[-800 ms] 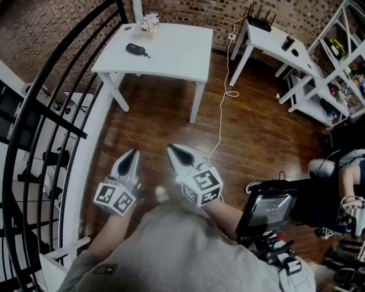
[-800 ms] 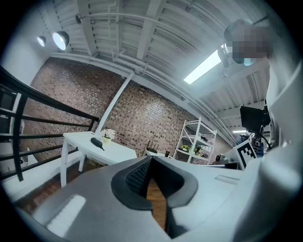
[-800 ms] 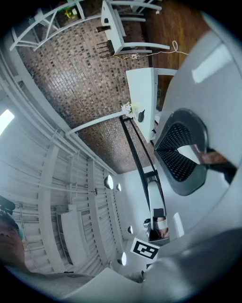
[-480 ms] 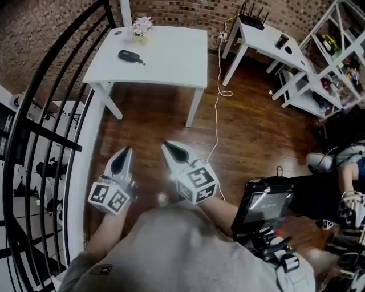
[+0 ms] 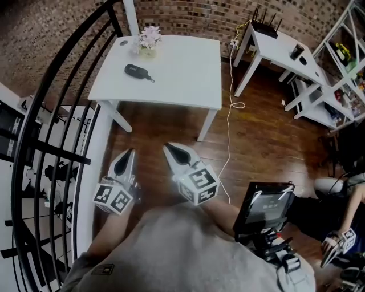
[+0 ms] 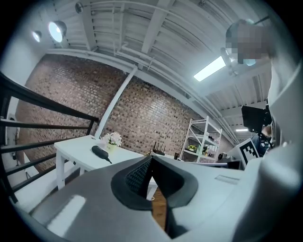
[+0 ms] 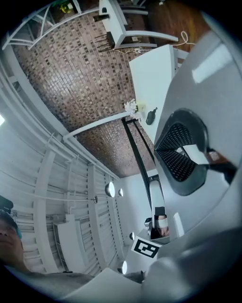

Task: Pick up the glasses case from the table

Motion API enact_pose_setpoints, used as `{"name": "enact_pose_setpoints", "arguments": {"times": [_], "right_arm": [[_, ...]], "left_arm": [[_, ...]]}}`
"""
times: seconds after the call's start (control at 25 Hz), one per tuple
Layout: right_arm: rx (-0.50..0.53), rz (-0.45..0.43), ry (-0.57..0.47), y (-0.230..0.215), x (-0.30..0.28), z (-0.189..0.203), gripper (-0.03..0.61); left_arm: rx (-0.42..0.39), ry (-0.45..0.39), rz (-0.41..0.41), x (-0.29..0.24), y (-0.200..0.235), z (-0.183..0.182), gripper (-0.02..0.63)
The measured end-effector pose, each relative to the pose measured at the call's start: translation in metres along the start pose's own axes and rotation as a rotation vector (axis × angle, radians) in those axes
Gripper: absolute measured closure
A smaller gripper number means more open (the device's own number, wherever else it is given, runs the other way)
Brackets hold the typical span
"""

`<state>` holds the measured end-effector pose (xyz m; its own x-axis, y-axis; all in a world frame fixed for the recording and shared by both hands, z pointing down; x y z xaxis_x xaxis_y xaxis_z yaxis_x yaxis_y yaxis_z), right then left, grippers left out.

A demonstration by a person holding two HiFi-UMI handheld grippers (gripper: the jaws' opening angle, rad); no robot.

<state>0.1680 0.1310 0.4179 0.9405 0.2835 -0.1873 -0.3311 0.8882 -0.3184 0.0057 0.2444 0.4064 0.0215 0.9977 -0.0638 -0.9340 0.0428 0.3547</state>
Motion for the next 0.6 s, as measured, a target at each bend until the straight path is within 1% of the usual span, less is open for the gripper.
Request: {"name": "enact_pose_setpoints", "arguments": {"times": [0.2,0.36,0.48,0.6], "right_arm": [[-0.009,-0.036,-0.009,-0.041,-0.053,-0.033,0.568],[0.000,-0.049,0.000,-0.069,-0.085,-0.043,0.568],[-0.017,-0.041,0.024,-0.086,-0.110,-0.044,0.568],[-0.033,-0.041,0.032,-0.091,-0.138,-0.053,0.568]], "left_arm": [[-0.025,-0.007,-0.048,-0.065,0.033,-0.025,0.617],[-0.014,0.000,-0.076,-0.104,0.053,-0.035,0.617],[-0.005,0.023,-0.081,-0.126,0.070,-0.037,0.617],[-0.002,0.047,-0.068,-0.147,0.096,-0.037,0.617]]}}
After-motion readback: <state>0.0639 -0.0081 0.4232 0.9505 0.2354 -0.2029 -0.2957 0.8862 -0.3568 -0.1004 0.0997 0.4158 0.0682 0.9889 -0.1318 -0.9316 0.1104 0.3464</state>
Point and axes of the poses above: the fingertips, and each gripper's own axes: x backward along the fingers, y to its left, z out of its underside, the point moved 8 cm from there along x, backward along the fingers, and after that the axes turned 2 degrees about -x, right-handed, at the moved point
